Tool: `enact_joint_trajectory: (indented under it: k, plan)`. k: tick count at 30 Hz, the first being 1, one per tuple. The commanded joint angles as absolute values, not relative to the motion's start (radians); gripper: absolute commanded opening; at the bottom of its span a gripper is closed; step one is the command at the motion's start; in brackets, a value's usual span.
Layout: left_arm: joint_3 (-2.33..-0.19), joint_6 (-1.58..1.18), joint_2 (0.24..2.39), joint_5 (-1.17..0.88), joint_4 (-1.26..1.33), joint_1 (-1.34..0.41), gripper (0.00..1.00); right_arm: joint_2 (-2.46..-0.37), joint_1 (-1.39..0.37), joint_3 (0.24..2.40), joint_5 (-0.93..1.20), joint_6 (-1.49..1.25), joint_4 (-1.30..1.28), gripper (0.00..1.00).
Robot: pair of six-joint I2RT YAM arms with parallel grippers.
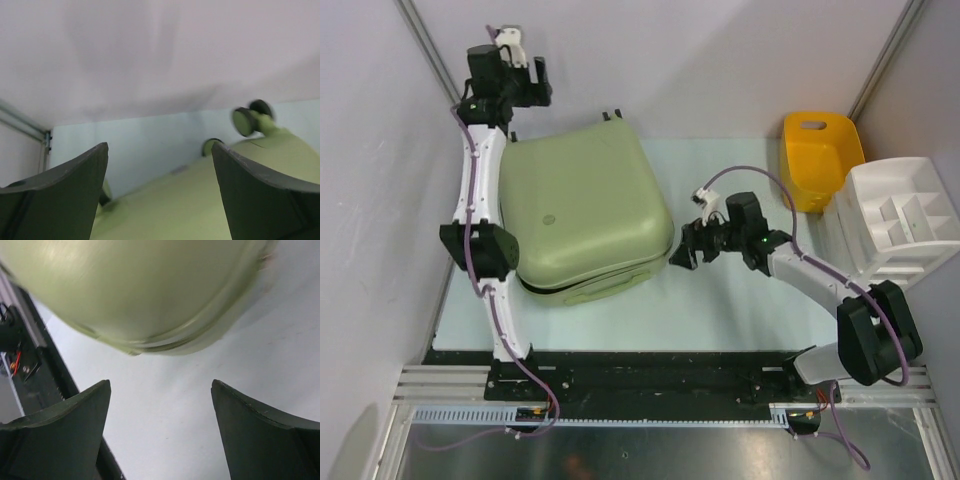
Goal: Open, take out, and arrange the luggage
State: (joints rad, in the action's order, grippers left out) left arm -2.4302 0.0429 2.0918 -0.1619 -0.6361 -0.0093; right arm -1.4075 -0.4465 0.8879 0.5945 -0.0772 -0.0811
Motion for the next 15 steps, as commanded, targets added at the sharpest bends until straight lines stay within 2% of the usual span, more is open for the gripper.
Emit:
enact_joint_trajectory:
  k: [1, 5, 10, 15]
  plan:
    - [-2.580, -0.066, 2.230, -0.146, -0.579, 0.075, 0.88, -1.362, -0.526, 0.850, 0.604, -0.086, -0.074, 0.87]
    - [-2.501, -0.003, 2.287, -0.030, -0.436, 0.081, 0.86, -1.374, -0.598, 0.844, 0.592, -0.081, -0.054, 0.87]
    - [-2.499, 0.132, 2.391, 0.135, -0.283, 0.075, 0.85, -1.397, -0.670, 0.844, 0.572, -0.081, -0.037, 0.86]
    - [-2.488, 0.369, 2.459, 0.227, -0.184, 0.074, 0.84, -1.408, -0.709, 0.838, 0.542, -0.078, -0.038, 0.87]
